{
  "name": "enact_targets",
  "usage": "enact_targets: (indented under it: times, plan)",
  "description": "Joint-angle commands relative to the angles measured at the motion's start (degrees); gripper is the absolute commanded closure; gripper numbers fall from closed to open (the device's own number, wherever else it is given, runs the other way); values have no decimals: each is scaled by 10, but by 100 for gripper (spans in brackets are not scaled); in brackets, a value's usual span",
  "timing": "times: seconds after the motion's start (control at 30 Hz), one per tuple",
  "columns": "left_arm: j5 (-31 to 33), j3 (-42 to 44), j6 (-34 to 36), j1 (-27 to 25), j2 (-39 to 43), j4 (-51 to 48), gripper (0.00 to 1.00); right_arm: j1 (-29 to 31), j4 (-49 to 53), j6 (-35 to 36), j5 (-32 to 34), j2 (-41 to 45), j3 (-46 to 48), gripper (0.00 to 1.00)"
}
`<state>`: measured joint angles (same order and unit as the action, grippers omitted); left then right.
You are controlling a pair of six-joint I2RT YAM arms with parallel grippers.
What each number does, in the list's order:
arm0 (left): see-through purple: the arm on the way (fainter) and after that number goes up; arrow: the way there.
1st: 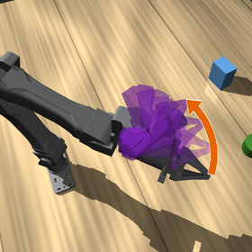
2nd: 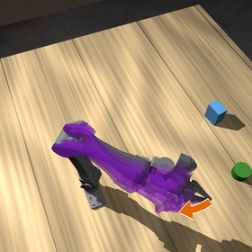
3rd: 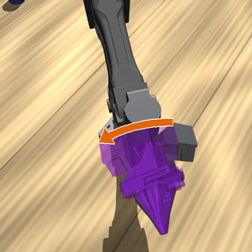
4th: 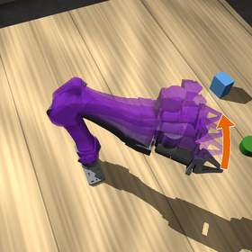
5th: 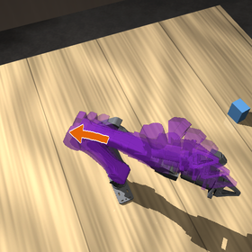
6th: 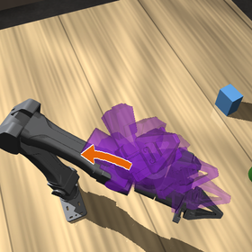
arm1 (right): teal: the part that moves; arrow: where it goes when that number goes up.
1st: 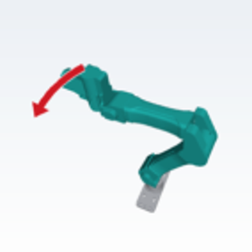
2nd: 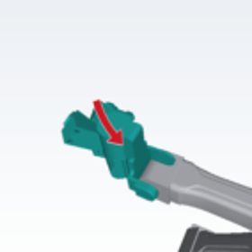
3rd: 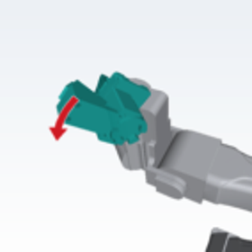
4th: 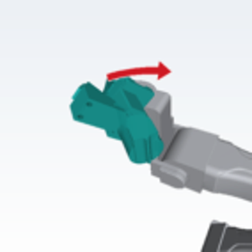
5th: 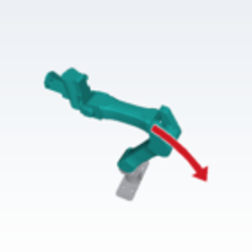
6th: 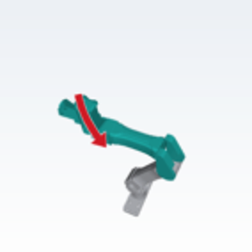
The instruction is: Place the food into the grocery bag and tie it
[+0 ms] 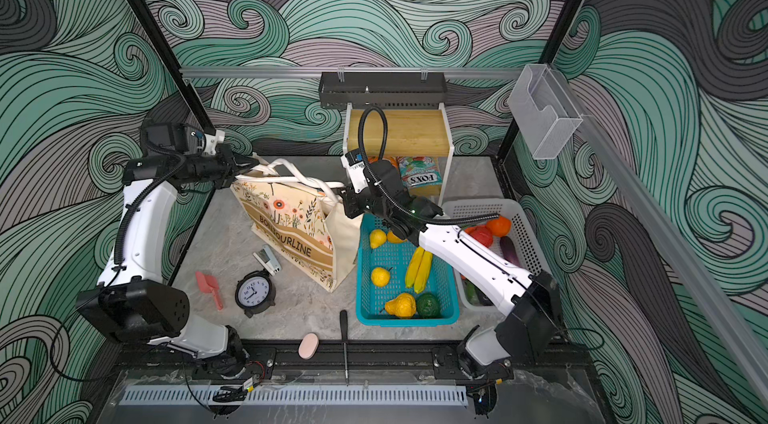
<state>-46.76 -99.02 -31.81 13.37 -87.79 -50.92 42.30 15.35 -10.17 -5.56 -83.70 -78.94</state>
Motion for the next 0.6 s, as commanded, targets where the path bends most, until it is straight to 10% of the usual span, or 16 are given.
enact_targets:
  times: [0.0, 0.57]
  plan:
    - [102, -57, -6, 81, -11, 107, 100, -75, 142, 27, 102, 44, 18, 100]
    - [79, -79, -33, 92, -45, 142, 100, -83, 170, -20, 184, 58, 25, 100]
